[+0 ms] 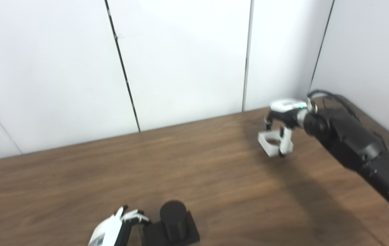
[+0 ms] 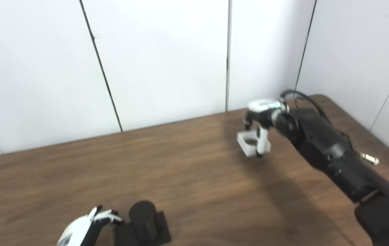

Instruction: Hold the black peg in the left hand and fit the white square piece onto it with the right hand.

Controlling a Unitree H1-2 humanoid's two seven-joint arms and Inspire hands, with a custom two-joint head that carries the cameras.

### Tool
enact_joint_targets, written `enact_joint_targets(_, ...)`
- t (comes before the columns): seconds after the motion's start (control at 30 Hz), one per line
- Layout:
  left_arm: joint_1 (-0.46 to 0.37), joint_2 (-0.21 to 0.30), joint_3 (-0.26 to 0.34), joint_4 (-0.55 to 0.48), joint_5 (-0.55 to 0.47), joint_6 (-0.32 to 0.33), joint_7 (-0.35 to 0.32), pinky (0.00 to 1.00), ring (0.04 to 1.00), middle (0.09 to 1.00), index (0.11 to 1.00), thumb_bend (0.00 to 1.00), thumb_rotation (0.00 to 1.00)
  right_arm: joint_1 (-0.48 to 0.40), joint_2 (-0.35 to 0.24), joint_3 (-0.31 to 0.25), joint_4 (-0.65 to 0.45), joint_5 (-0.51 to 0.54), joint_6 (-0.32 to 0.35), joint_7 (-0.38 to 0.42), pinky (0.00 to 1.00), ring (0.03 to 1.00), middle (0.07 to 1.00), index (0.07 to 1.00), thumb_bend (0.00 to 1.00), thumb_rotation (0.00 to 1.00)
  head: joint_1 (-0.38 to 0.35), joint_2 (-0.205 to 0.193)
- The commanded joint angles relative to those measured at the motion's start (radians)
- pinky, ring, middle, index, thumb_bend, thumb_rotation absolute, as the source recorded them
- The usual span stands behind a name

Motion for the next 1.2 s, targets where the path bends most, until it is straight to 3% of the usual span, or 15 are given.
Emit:
enact_joint_targets(0.0, 0.018, 0.014, -0.009, 0.021, 0.033, 0.037, -0.055, 1.0, 1.0, 0.861, 0.49, 0.51, 0.08, -0.057, -0.023, -0.037, -0.092, 0.026, 0.051, 0.061, 1.0, 0.888, 0.808, 0.485, 0.52, 0.13, 0.0, 0.002)
enact_joint_targets(0.2, 0.014, -0.003, -0.002, 0.005, 0.053, 0.045, -0.087, 1.0, 0.999, 0.864, 0.49, 0.51, 0.07, -0.078, -0.006, -0.017, -0.293, 0.039, 0.072, 0.205, 1.0, 0.881, 0.805, 0.485, 0.52, 0.13, 0.042, 0.017)
enact_joint_targets(0.53, 0.004, -0.033, 0.009, -0.007, 0.096, 0.047, -0.132, 1.0, 0.991, 0.854, 0.49, 0.51, 0.07, -0.088, 0.094, 0.013, -0.567, 0.048, 0.139, 0.369, 1.0, 0.918, 0.817, 0.484, 0.52, 0.14, 0.085, 0.059)
enact_joint_targets(0.93, -0.009, -0.065, 0.035, -0.021, 0.12, 0.046, -0.189, 1.0, 0.985, 0.857, 0.491, 0.51, 0.07, -0.138, 0.21, 0.026, -0.73, 0.103, 0.156, 0.444, 1.0, 0.928, 0.811, 0.483, 0.52, 0.14, 0.101, 0.104)
enact_joint_targets(1.17, -0.013, -0.087, 0.039, -0.021, 0.149, 0.046, -0.21, 1.0, 0.986, 0.849, 0.489, 0.51, 0.07, -0.17, 0.265, 0.028, -0.759, 0.119, 0.149, 0.432, 1.0, 0.925, 0.8, 0.482, 0.52, 0.14, 0.123, 0.124)
